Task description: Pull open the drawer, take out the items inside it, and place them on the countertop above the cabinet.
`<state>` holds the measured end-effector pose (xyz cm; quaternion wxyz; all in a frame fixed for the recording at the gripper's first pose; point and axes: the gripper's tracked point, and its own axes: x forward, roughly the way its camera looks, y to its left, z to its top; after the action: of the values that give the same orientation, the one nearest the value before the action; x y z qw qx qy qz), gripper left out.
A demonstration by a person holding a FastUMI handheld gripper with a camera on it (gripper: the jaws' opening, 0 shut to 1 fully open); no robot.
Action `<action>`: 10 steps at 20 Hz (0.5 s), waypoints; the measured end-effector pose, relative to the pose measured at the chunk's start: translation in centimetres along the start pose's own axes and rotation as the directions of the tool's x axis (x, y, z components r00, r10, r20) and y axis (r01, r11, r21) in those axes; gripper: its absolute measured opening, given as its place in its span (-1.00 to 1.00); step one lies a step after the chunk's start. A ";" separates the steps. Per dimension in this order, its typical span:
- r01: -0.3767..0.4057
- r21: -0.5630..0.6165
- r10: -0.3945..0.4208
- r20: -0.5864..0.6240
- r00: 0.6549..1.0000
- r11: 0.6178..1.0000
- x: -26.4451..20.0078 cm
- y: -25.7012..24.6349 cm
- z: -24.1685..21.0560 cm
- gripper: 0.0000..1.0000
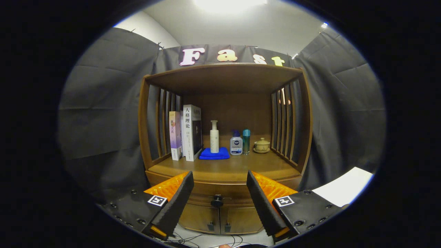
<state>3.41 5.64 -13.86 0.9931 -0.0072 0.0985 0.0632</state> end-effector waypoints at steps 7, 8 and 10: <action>0.019 0.052 -0.016 -0.049 0.999 0.998 3.6 -0.3 -4.5 0.95; 0.023 0.046 -0.020 -0.056 0.998 0.999 4.0 -0.4 -5.3 0.95; 0.024 0.033 -0.022 -0.076 0.997 0.999 5.1 -0.3 -6.9 0.95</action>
<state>7.08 5.82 -21.65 0.9893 0.0059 0.1370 0.0499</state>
